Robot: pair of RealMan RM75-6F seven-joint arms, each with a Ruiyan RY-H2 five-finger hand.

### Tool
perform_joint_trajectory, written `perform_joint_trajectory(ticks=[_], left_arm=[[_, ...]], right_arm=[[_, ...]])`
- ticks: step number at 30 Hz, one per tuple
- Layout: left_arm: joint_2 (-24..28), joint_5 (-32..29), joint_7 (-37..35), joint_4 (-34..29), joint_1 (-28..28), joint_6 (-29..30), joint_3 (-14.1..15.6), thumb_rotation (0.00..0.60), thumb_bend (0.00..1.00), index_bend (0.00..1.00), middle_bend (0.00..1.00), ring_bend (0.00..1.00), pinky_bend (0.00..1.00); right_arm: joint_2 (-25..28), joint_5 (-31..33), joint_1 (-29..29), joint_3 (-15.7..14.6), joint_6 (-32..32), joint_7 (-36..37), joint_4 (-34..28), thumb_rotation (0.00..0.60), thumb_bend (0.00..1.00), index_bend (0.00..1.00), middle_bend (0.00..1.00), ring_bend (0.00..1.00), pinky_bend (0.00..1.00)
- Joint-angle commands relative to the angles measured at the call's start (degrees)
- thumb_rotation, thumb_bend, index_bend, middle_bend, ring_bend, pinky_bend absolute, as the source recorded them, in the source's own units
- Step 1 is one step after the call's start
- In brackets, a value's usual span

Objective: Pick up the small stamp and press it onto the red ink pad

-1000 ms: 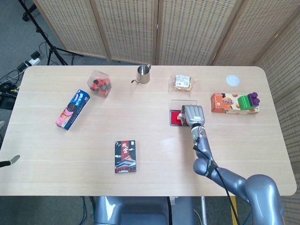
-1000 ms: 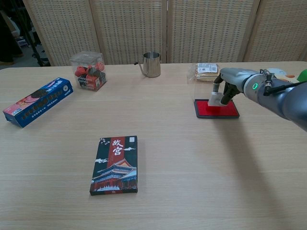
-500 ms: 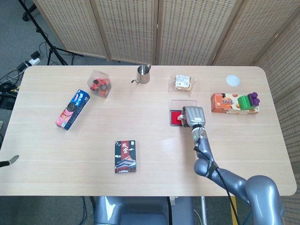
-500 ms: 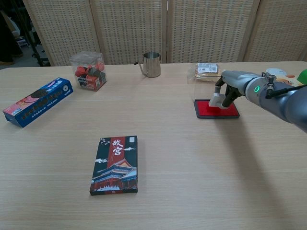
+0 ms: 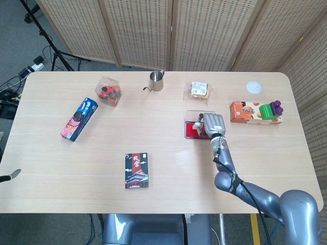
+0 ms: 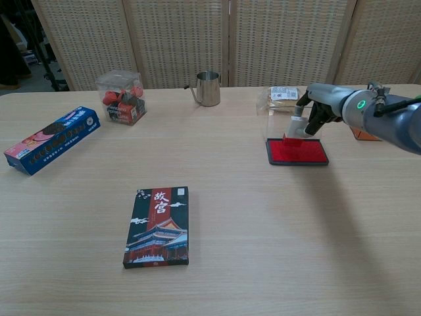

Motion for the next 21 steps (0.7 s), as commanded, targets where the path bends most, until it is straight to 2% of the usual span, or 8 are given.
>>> perform_joint_trajectory(ticks=[1,6,11,21], left_arm=[[-0.1,0.0,0.2,0.0,-0.1,-0.1,0.0,0.6,0.01,0.0,0.0,0.0,0.0],[-0.2,0.2,0.5,-0.1,-0.1,0.0,0.1,0.6,0.01,0.0,0.0,0.0,0.0],[-0.4,0.9,1.4,-0.5,0.0,0.4,0.4,0.6,0.01,0.0,0.0,0.0,0.0],[-0.7,1.7,2.3,-0.8,0.1,1.1,0.9,0.6,0.01,0.0,0.0,0.0,0.0]], right_arm=[[2.5,0.1,-0.8,0.4,0.7,0.4,-3.2,0.6,0.62,0.57,0.95,1.0,1.0],[6.2,-1.4,-2.3,-0.1,1.3,1.6,-7.6,0.6,0.62,0.57,0.95,1.0,1.0],[11.9,-5.5,-7.1,-3.0,1.0,6.1,-12.3,0.6,0.62,0.57,0.95,1.0,1.0],[13.6,-14.6,-12.2,-7.7,0.2,15.1,-10.1,0.6,0.62,0.57,0.95,1.0,1.0]])
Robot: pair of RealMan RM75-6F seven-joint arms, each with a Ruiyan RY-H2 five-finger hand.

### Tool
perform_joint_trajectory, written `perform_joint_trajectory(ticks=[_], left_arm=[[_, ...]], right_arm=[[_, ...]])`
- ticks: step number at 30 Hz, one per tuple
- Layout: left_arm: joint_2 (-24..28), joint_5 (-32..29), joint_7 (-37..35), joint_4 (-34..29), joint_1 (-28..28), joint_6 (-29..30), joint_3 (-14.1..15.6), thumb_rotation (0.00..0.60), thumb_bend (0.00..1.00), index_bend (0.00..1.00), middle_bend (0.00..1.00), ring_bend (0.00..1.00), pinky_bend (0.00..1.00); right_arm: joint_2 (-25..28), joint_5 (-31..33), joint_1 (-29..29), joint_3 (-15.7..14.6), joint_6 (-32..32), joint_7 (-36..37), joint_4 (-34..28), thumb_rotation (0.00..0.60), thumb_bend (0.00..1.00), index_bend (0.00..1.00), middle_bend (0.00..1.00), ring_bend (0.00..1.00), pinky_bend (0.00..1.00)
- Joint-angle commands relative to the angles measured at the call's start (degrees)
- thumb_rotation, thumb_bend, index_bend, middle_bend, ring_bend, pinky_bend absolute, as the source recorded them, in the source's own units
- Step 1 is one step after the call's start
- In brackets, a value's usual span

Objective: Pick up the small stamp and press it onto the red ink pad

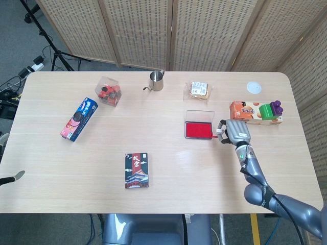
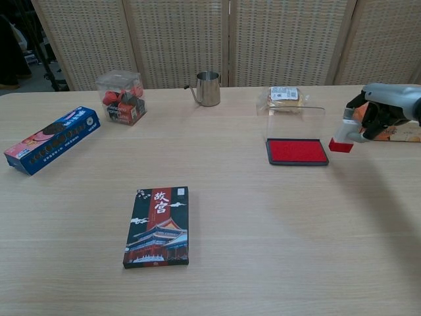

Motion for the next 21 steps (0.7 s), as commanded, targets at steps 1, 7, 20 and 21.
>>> perform_joint_trajectory(ticks=[1,7,20,21], left_arm=[[-0.1,0.2,0.2,-0.1,0.0,0.1,0.1,0.6,0.01,0.0,0.0,0.0,0.0],[-0.4,0.3,1.0,-0.2,0.0,0.1,0.3,0.6,0.01,0.0,0.0,0.0,0.0],[-0.8,0.3,1.6,-0.2,-0.2,-0.3,0.5,0.6,0.01,0.0,0.0,0.0,0.0],[-0.8,0.4,1.7,-0.2,-0.2,-0.3,0.5,0.6,0.01,0.0,0.0,0.0,0.0]], right_arm=[[-0.2,-3.5,-1.9,-1.6,-0.3,3.9,2.0,0.6,0.62,0.57,0.95,1.0,1.0],[-1.1,-8.8,-3.9,-3.2,-1.4,10.8,4.8,0.6,0.62,0.57,0.95,1.0,1.0],[-4.8,-16.5,-5.7,-5.1,-2.6,21.3,12.8,0.6,0.45,0.57,0.95,1.0,1.0],[-5.0,-16.9,-5.8,-5.2,-2.7,21.7,13.2,0.6,0.42,0.57,0.95,1.0,1.0]])
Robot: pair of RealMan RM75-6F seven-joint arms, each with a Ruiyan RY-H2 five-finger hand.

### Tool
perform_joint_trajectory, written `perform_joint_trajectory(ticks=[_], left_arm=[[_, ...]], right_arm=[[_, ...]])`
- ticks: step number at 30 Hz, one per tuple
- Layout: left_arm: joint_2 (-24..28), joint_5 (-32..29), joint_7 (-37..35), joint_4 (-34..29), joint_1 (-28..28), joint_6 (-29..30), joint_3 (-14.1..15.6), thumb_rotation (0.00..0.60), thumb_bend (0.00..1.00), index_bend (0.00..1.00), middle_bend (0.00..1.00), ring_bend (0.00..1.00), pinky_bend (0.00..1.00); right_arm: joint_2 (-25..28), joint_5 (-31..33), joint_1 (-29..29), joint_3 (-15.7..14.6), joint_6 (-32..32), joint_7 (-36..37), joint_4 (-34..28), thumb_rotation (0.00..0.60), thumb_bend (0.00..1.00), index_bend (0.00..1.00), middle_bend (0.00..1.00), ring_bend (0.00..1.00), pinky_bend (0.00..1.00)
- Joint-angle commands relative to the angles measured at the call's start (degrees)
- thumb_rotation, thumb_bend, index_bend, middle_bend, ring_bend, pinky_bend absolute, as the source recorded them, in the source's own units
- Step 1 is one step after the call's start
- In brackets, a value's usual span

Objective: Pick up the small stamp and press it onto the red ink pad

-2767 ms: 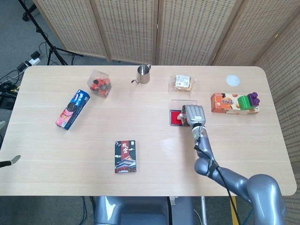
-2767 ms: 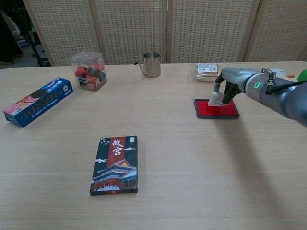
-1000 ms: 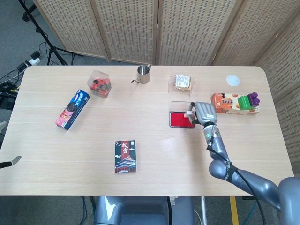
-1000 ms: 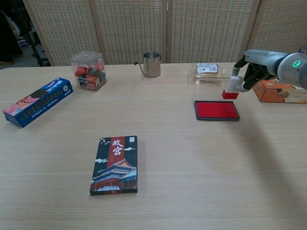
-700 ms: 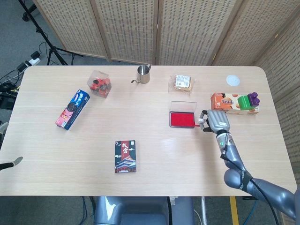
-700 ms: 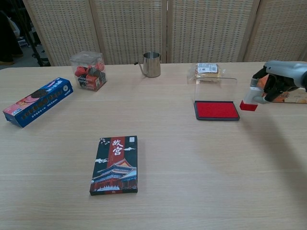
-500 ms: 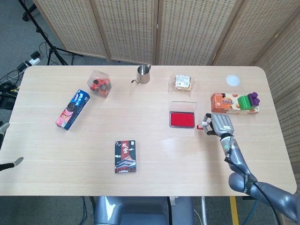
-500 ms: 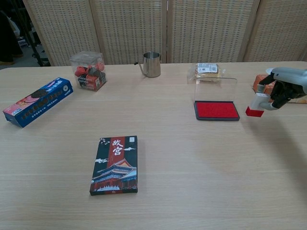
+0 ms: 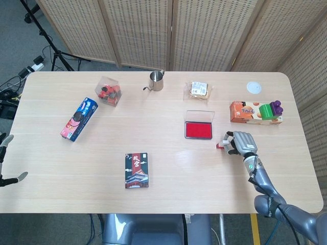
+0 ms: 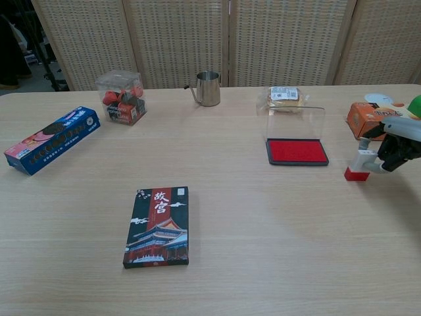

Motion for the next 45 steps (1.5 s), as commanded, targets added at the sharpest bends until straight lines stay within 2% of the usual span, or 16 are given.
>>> perform_joint_trajectory(ticks=[1,4,18,22,42,45], left_arm=[[0.0,0.0,0.1,0.0,0.0,0.0,0.0,0.6,0.01,0.0,0.0,0.0,0.0],[-0.1,0.1,0.2,-0.1,0.0,0.0,0.0,0.6,0.01,0.0,0.0,0.0,0.0],[0.0,0.2,-0.1,-0.1,0.1,0.3,0.0,0.6,0.01,0.0,0.0,0.0,0.0],[0.0,0.2,-0.1,-0.2,0.1,0.4,0.1,0.6,0.01,0.0,0.0,0.0,0.0],[0.2,0.5,-0.4,-0.3,0.2,0.6,0.1,0.6,0.01,0.0,0.0,0.0,0.0],[0.2,0.4,-0.5,-0.3,0.2,0.6,0.1,0.6,0.01,0.0,0.0,0.0,0.0]], right_arm=[[-0.6,-1.1,-0.2,-0.3,-0.2,1.1,1.1,0.6,0.39,0.57,0.95,1.0,1.0],[-0.8,-2.0,-0.3,-0.4,-0.1,1.9,1.6,0.6,0.36,0.57,0.95,1.0,1.0],[-0.9,-4.1,-0.8,-0.2,0.8,2.7,2.1,0.6,0.36,0.57,0.95,1.0,1.0],[-0.5,-4.0,-0.7,0.0,0.6,2.4,1.7,0.6,0.36,0.52,0.95,1.0,1.0],[0.2,-3.0,-0.7,0.5,-0.3,0.7,0.7,0.6,0.36,0.44,0.95,1.0,1.0],[0.5,-3.1,-0.7,0.5,-0.4,0.4,0.2,0.6,0.36,0.4,0.94,1.0,1.0]])
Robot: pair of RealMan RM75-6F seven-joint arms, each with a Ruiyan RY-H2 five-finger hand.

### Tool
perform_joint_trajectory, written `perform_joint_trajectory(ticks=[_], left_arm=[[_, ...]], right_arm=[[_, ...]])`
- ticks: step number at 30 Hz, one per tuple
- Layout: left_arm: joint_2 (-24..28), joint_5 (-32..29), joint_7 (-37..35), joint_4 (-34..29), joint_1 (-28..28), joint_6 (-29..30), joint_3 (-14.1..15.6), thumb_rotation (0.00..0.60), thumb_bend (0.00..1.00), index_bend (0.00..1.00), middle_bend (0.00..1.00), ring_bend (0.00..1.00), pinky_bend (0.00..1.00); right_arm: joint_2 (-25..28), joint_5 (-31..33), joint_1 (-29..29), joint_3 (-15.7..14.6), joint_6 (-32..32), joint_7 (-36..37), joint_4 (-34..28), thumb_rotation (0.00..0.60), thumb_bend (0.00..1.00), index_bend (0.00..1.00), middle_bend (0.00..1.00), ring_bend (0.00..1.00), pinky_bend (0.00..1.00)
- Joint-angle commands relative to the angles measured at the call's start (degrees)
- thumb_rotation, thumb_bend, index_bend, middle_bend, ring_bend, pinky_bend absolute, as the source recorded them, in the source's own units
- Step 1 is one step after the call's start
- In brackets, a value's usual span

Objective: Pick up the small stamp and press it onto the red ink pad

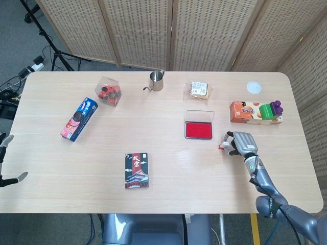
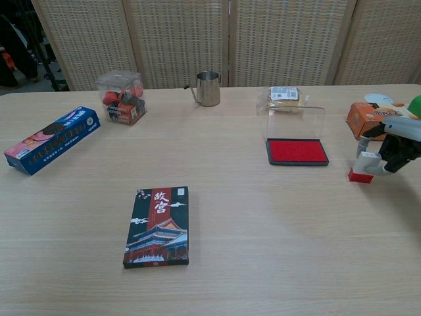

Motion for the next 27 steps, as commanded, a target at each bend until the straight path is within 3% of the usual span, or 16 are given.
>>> perform_joint_trajectory(ticks=[1,2,5,7,12,15,16,18,20,22,25,27], left_arm=[[0.1,0.0,0.0,0.0,0.0,0.0,0.0,0.6,0.01,0.0,0.0,0.0,0.0],[0.1,0.0,-0.1,-0.1,0.0,0.0,0.0,0.6,0.01,0.0,0.0,0.0,0.0],[0.2,0.2,-0.4,-0.1,0.1,0.1,0.1,0.6,0.01,0.0,0.0,0.0,0.0],[0.5,0.6,-1.0,-0.3,0.2,0.4,0.1,0.6,0.01,0.0,0.0,0.0,0.0],[0.9,1.5,-2.0,-0.4,0.5,1.1,0.3,0.6,0.01,0.0,0.0,0.0,0.0],[1.3,2.2,-2.7,-0.6,0.9,1.9,0.5,0.6,0.01,0.0,0.0,0.0,0.0],[1.4,2.5,-3.0,-0.6,1.0,2.1,0.6,0.6,0.01,0.0,0.0,0.0,0.0],[1.7,3.1,-3.4,-0.8,1.3,2.8,0.7,0.6,0.01,0.0,0.0,0.0,0.0],[1.9,3.8,-3.9,-1.0,1.7,3.7,0.9,0.6,0.01,0.0,0.0,0.0,0.0],[2.1,4.4,-4.2,-1.1,2.0,4.4,1.0,0.6,0.01,0.0,0.0,0.0,0.0],[2.3,5.1,-4.2,-1.2,2.4,5.3,1.2,0.6,0.01,0.0,0.0,0.0,0.0],[2.4,5.3,-4.1,-1.4,2.7,5.7,1.3,0.6,0.01,0.0,0.0,0.0,0.0]], right_arm=[[0.3,0.0,0.0,-0.1,0.0,-0.4,-0.4,0.6,0.33,0.38,0.94,1.0,1.0],[0.5,0.0,-0.1,-0.1,0.0,-0.5,-0.6,0.6,0.31,0.35,0.94,1.0,1.0],[1.5,0.0,-0.3,-0.2,0.1,-1.1,-2.1,0.6,0.11,0.24,0.93,1.0,1.0],[4.9,-1.0,-1.5,-0.7,2.7,-2.7,-7.1,0.6,0.02,0.2,0.91,1.0,1.0],[11.9,-1.5,-3.7,-1.1,5.7,-5.0,-17.6,0.6,0.0,0.14,0.78,0.97,1.0],[18.0,-3.3,-5.6,-2.1,8.8,-7.3,-25.5,0.6,0.0,0.09,0.65,0.84,1.0],[19.7,-4.0,-6.3,-2.4,10.0,-7.9,-27.7,0.6,0.0,0.07,0.58,0.76,0.98],[23.6,-5.6,-8.0,-3.4,12.4,-9.2,-32.4,0.6,0.0,0.05,0.48,0.61,0.89],[27.6,-8.1,-9.9,-4.7,15.1,-10.1,-36.9,0.6,0.0,0.01,0.21,0.22,0.53],[29.8,-11.1,-11.7,-5.8,18.4,-10.8,-39.1,0.6,0.0,0.0,0.03,0.02,0.27],[30.6,-16.0,-14.6,-7.2,24.3,-11.0,-39.7,0.6,0.0,0.0,0.0,0.0,0.08],[29.9,-19.1,-16.4,-7.9,28.4,-11.3,-38.5,0.6,0.0,0.0,0.0,0.0,0.03]])
